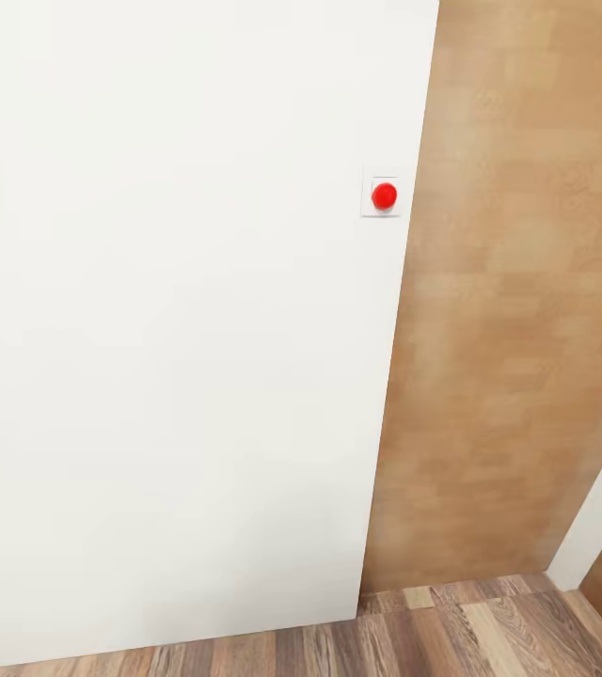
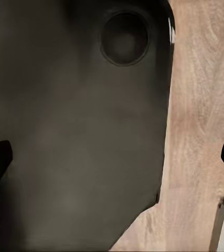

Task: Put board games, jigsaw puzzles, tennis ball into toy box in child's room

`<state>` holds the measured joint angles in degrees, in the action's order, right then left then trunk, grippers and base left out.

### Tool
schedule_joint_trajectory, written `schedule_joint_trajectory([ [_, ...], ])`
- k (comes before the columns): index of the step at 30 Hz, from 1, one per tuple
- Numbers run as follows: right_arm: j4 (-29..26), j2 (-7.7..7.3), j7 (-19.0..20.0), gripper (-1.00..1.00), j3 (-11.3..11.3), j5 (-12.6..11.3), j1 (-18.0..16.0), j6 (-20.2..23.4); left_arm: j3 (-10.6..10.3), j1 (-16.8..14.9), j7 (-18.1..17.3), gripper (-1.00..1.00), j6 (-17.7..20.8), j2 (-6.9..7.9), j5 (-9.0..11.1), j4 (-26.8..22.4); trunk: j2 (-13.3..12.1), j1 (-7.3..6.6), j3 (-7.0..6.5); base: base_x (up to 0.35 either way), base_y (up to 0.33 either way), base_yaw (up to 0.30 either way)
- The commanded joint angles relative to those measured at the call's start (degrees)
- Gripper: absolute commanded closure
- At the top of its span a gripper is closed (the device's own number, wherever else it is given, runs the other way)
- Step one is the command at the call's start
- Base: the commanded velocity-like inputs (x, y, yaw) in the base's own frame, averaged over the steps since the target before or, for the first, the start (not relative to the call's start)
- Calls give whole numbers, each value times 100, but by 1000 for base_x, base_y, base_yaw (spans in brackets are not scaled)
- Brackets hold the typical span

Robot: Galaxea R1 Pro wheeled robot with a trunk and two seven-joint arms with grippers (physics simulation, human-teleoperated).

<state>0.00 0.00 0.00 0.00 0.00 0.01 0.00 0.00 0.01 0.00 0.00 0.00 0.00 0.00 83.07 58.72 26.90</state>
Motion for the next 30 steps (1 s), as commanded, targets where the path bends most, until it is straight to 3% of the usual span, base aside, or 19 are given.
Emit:
schedule_joint_trajectory([
  [1,0,33,-17,-100,-29,-33,-1,-33,-10,-2,-9,-100,-33,-33,-23,-15,1,0,3,0,0,0],
  [4,0,100,-17,-100,-32,-51,-1,-53,-9,-2,-9,-100,-36,-103,-24,-16,1,0,3,0,0,0],
  [21,0,132,-23,-100,-35,-35,-1,-32,-10,-1,-9,-100,-42,-105,-26,-17,1,0,7,-28,0,3],
  [30,0,133,-26,-100,-13,-33,-1,-219,13,-1,-9,-100,-43,-105,-22,-17,1,0,46,-103,0,165],
])
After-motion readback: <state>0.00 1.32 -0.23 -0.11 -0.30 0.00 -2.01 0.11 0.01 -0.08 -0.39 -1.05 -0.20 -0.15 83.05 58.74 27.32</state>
